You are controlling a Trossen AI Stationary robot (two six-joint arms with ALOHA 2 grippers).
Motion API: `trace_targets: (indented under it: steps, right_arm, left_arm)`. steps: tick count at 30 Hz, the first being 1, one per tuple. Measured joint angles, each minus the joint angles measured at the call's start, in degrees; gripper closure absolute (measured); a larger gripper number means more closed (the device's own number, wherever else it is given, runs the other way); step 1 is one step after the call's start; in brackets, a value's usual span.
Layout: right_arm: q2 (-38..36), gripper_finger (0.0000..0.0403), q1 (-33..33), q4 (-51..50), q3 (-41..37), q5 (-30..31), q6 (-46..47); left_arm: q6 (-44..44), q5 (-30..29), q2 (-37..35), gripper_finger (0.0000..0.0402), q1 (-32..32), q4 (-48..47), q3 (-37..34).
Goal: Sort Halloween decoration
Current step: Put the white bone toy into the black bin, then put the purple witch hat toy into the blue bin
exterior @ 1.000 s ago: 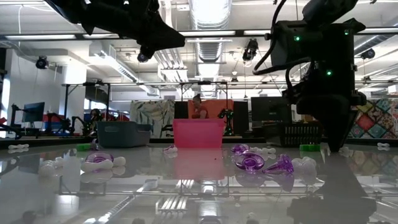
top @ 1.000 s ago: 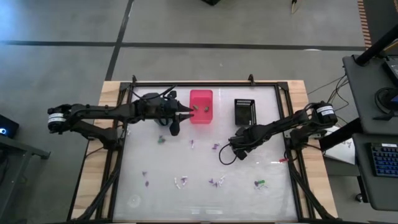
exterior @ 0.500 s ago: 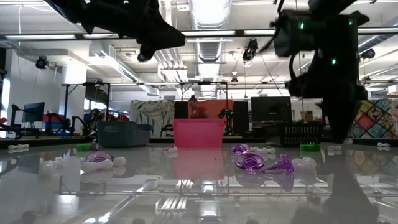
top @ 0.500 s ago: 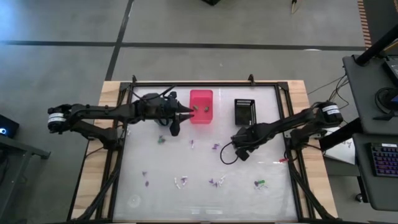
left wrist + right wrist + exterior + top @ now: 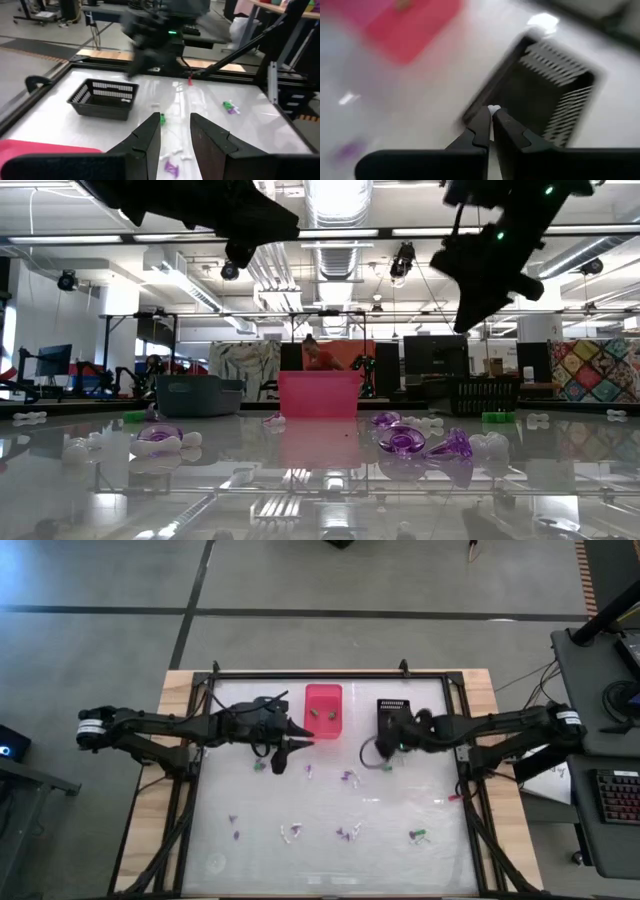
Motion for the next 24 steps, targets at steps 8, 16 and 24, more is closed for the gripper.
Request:
trace_targets:
  steps: [8,16,24]
  right_arm:
    - [4.0,0.0389,-14.0,0.1,0.0,2.3,-5.0]
    - [7.5,0.0324,-17.7,0.4,0.0,-0.6,-8.5]
    - [5.6,0.0292,-17.5,4.3,0.1,-1.6,-10.7]
  left_arm:
    - [-6.8,0.0,0.0,0.0313,-2.3,-4.7,0.0]
    - [-12.6,-0.1,0.0,0.0313,-3.3,-10.8,0.0]
    - [-17.9,-0.1,0.0,0.0313,-5.4,-16.7,0.0]
